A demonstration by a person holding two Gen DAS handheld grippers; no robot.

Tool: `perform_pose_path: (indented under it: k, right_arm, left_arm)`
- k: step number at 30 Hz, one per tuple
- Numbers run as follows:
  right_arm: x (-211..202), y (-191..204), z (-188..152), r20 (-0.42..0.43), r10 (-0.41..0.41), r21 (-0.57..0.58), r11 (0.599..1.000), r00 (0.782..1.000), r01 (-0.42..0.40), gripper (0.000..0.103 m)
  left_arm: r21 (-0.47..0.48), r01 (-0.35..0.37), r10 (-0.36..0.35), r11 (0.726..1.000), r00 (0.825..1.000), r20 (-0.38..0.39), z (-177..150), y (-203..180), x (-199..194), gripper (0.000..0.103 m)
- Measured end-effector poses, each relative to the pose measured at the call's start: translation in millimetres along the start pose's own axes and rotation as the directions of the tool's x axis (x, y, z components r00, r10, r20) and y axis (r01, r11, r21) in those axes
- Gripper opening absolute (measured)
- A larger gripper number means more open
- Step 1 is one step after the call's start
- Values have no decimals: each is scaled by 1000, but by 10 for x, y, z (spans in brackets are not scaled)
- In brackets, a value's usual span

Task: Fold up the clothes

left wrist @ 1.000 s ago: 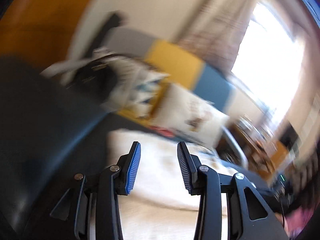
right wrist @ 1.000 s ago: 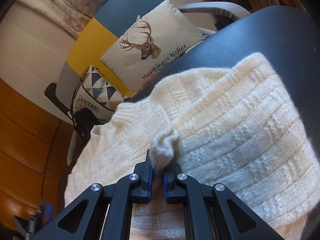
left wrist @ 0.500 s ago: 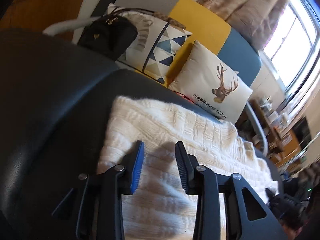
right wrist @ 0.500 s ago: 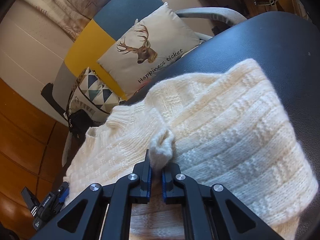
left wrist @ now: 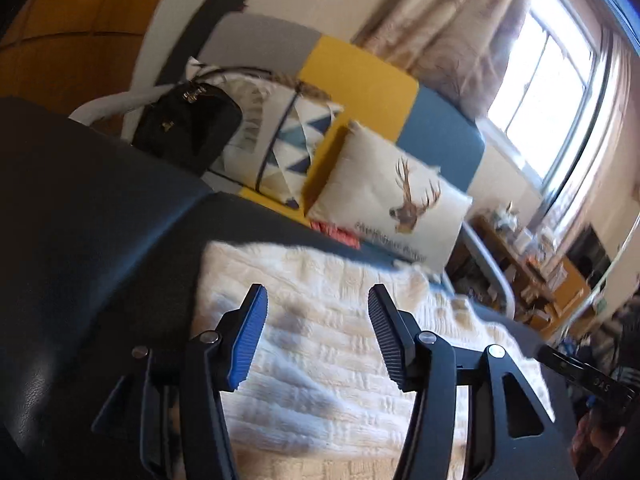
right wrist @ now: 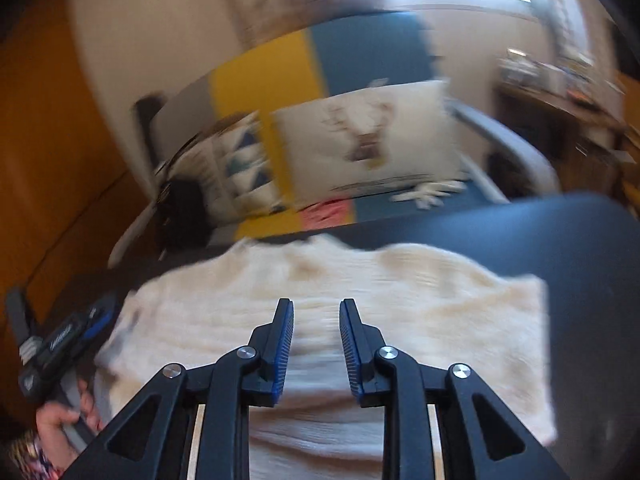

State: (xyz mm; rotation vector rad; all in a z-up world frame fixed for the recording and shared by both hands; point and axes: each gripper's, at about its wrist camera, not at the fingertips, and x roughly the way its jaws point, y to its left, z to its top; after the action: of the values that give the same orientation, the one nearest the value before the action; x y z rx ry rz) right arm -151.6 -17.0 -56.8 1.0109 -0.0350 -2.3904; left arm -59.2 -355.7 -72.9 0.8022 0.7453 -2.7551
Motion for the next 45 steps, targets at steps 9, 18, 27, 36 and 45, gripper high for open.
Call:
perform_pose_path:
  k: [9,18,27,36,45]
  right_arm:
    - [898,1034,-136,-181,45,-206,975,982,-82,24]
    - [1099,1200,-254,-161,-61,-245,969,985,20,24]
    - [589,676,-117,-57,-32,-102,994,998,26,24]
    - [457,-393,-178,-121,-142,48,988,983,148,21]
    - [241,-381,-162,-53,-92,104,990,994,97,24]
  left_arm:
    - [-81,-96,89,992,992,-85,-38,162,175,56]
    - [33,-172,174,985,979,-108,-96,7,264,63]
    - [19,-163,165,986,981,-106,-90,38,263,63]
    - [58,-199,204,978,972,-114,-82,-26,297,63]
    - [80,-199,207,977,972,-113,-47,-68,268,65]
